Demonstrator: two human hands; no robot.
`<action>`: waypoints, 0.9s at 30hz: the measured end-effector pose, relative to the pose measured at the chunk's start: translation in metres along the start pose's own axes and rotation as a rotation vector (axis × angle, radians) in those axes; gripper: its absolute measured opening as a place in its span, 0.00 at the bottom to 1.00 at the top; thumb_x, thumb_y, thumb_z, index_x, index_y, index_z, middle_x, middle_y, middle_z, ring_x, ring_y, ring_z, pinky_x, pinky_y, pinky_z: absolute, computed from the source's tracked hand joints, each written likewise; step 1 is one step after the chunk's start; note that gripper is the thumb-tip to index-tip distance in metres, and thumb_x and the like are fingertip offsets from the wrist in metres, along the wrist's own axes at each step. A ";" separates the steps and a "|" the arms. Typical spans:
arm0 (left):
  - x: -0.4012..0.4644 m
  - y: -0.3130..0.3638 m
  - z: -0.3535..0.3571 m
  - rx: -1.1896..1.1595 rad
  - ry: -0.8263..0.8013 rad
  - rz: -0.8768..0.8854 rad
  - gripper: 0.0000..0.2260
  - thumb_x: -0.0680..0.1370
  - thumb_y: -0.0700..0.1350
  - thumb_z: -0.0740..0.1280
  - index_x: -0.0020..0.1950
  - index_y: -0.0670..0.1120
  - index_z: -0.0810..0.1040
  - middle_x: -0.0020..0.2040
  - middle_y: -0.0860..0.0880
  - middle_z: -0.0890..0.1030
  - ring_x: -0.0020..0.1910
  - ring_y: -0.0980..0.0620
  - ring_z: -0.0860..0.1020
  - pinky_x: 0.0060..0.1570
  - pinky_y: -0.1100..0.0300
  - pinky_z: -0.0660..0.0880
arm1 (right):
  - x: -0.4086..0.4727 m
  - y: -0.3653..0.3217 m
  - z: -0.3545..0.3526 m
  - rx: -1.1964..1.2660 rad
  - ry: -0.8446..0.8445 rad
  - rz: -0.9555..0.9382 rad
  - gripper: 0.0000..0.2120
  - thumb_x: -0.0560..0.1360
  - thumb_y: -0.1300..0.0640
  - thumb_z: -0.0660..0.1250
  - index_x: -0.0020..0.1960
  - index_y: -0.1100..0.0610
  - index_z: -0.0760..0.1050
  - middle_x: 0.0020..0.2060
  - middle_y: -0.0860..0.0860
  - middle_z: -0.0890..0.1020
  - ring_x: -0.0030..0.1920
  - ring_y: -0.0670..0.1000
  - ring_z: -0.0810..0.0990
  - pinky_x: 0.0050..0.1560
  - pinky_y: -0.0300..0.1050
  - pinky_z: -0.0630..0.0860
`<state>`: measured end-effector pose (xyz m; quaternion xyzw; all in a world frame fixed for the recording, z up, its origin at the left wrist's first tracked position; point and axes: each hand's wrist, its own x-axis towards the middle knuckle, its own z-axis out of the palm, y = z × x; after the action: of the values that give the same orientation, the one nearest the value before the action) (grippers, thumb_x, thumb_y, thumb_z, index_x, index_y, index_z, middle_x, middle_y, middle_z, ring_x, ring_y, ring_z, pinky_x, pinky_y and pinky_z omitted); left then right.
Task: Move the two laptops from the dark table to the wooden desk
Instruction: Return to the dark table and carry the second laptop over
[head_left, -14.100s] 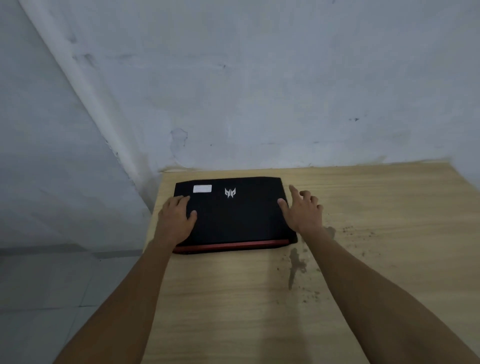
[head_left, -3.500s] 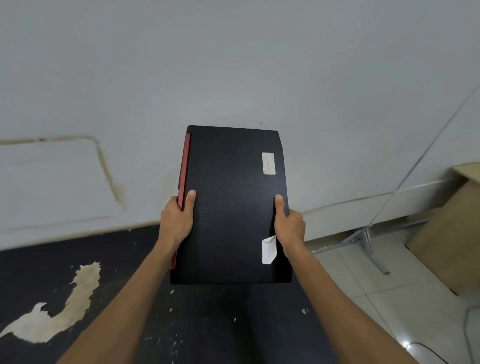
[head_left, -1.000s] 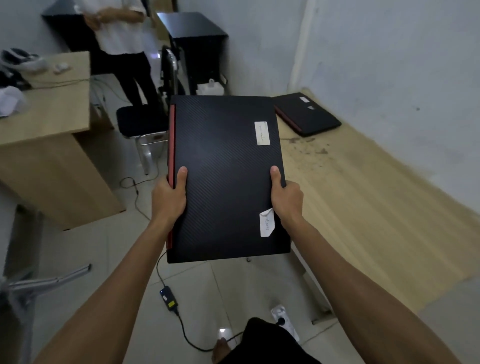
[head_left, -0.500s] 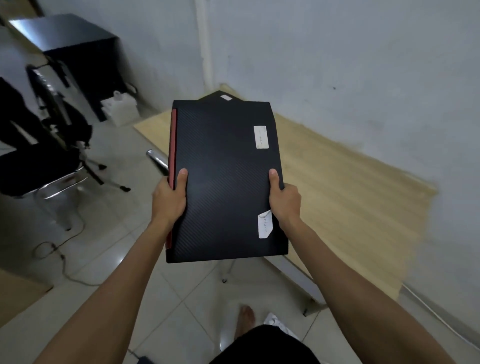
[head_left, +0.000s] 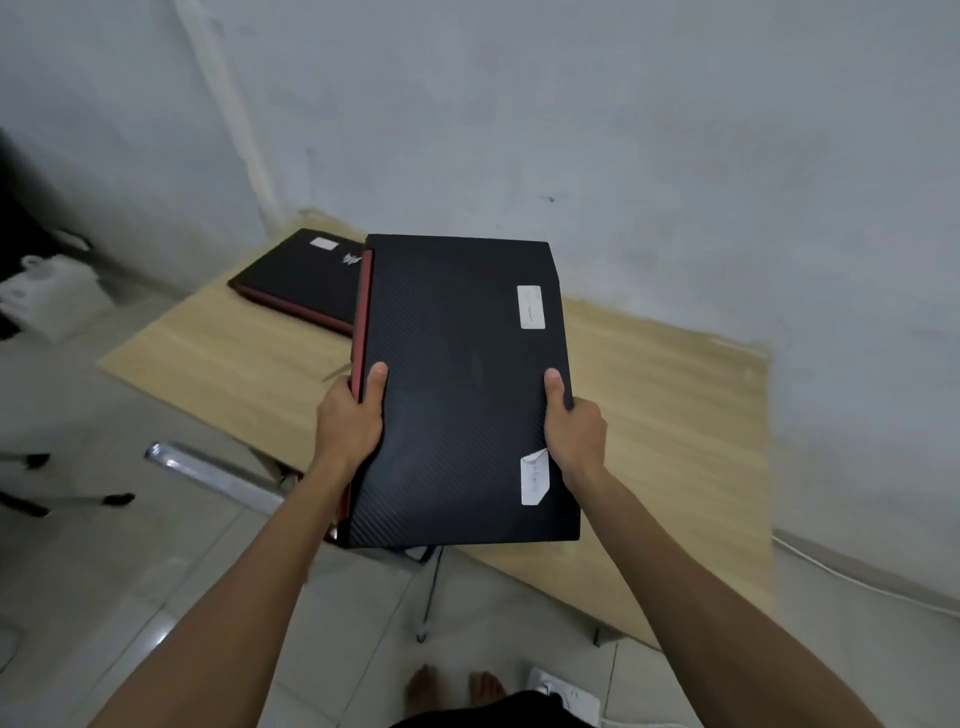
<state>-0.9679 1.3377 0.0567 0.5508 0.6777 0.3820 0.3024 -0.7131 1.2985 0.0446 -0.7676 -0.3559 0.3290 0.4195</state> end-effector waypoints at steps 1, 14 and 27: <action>0.010 0.004 0.006 -0.002 -0.025 0.031 0.23 0.79 0.64 0.57 0.51 0.45 0.76 0.41 0.53 0.77 0.37 0.60 0.73 0.31 0.70 0.66 | 0.004 0.000 -0.001 0.007 0.027 0.019 0.34 0.77 0.28 0.56 0.36 0.58 0.76 0.36 0.53 0.82 0.39 0.56 0.82 0.42 0.51 0.77; 0.066 0.015 0.100 -0.003 -0.393 0.124 0.32 0.78 0.67 0.56 0.62 0.41 0.76 0.55 0.46 0.81 0.53 0.46 0.79 0.51 0.53 0.76 | 0.016 0.048 -0.024 0.037 0.323 0.264 0.34 0.77 0.29 0.57 0.36 0.59 0.76 0.36 0.54 0.83 0.39 0.55 0.82 0.43 0.52 0.79; 0.067 0.007 0.217 0.149 -0.574 0.015 0.30 0.78 0.67 0.55 0.60 0.41 0.76 0.55 0.44 0.81 0.53 0.43 0.79 0.53 0.50 0.76 | 0.076 0.128 -0.060 -0.114 0.359 0.442 0.36 0.78 0.29 0.55 0.38 0.61 0.77 0.37 0.54 0.81 0.40 0.57 0.81 0.45 0.53 0.79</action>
<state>-0.7976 1.4436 -0.0508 0.6621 0.5864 0.1621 0.4375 -0.5900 1.2859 -0.0581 -0.8948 -0.1181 0.2507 0.3500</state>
